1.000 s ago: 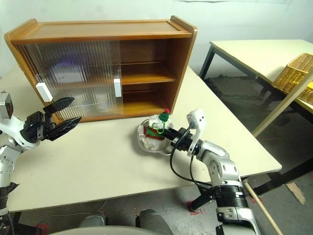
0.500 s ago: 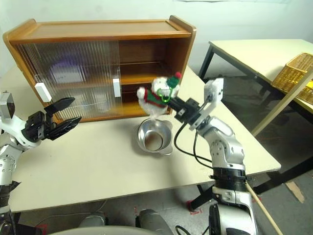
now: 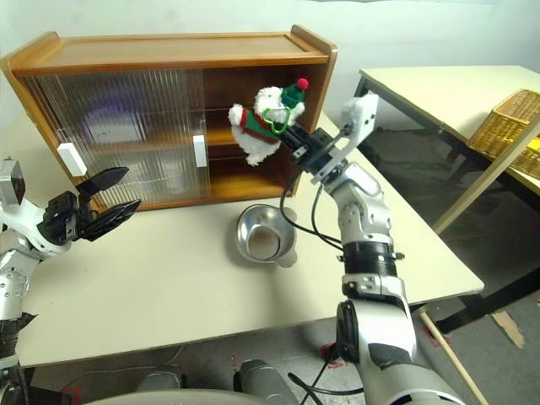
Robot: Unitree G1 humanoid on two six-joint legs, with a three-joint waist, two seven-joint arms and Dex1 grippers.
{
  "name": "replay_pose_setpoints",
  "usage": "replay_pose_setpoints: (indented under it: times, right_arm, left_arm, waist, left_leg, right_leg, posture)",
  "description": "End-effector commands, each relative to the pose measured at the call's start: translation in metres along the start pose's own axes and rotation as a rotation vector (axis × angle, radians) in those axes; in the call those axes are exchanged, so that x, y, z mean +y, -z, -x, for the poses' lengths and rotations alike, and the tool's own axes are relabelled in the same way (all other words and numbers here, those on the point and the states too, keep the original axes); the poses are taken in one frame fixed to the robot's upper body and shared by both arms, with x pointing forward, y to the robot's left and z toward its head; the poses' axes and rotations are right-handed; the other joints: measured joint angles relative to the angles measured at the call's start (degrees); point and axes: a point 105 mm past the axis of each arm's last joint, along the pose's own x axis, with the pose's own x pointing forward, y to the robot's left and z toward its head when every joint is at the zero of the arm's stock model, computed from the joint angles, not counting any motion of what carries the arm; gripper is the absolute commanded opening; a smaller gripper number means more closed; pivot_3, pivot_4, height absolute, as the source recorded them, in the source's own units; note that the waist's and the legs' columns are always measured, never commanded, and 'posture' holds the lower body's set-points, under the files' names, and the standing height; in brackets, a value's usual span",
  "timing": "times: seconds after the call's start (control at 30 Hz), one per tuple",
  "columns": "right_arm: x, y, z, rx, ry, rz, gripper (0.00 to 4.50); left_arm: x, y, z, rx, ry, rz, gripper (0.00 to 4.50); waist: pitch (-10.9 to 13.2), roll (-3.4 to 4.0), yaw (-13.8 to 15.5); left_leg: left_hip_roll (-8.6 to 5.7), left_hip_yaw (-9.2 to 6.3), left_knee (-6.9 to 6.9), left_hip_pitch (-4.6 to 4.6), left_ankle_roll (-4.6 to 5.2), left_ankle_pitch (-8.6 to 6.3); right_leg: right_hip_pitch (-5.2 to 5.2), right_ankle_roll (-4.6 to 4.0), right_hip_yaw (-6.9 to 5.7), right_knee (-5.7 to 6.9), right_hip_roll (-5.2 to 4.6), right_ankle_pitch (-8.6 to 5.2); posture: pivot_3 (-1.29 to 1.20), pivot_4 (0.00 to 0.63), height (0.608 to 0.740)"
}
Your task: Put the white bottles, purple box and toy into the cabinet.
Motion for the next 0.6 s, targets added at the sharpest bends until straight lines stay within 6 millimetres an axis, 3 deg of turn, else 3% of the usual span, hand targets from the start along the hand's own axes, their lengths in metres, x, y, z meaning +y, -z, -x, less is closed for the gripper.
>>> replay_pose_setpoints:
  times: [0.03, 0.6]
  right_arm:
    - [-0.005, 0.008, -0.007, 0.037, -0.005, 0.026, 0.15]
    - [-0.038, 0.017, -0.041, 0.201, 0.121, 0.085, 0.15]
  left_arm:
    - [-0.002, -0.001, 0.001, 0.000, -0.005, -0.014, 4.50]
    - [-0.007, -0.001, 0.003, -0.007, -0.027, -0.014, 4.50]
  waist:
    - [0.0, 0.00, 0.1]
    - [0.0, 0.04, 1.0]
  left_leg:
    - [0.01, -0.02, 0.00, 0.00, 0.00, 0.00]
    - [0.21, -0.16, -0.18, -0.19, 0.00, -0.01]
  right_leg:
    - [0.00, -0.01, -0.01, 0.00, 0.00, 0.00]
    - [-0.28, -0.55, -0.04, 0.01, 0.00, 0.47]
  posture:
    - [-0.02, 0.000, 0.740]
    - [0.01, 0.000, 0.740]
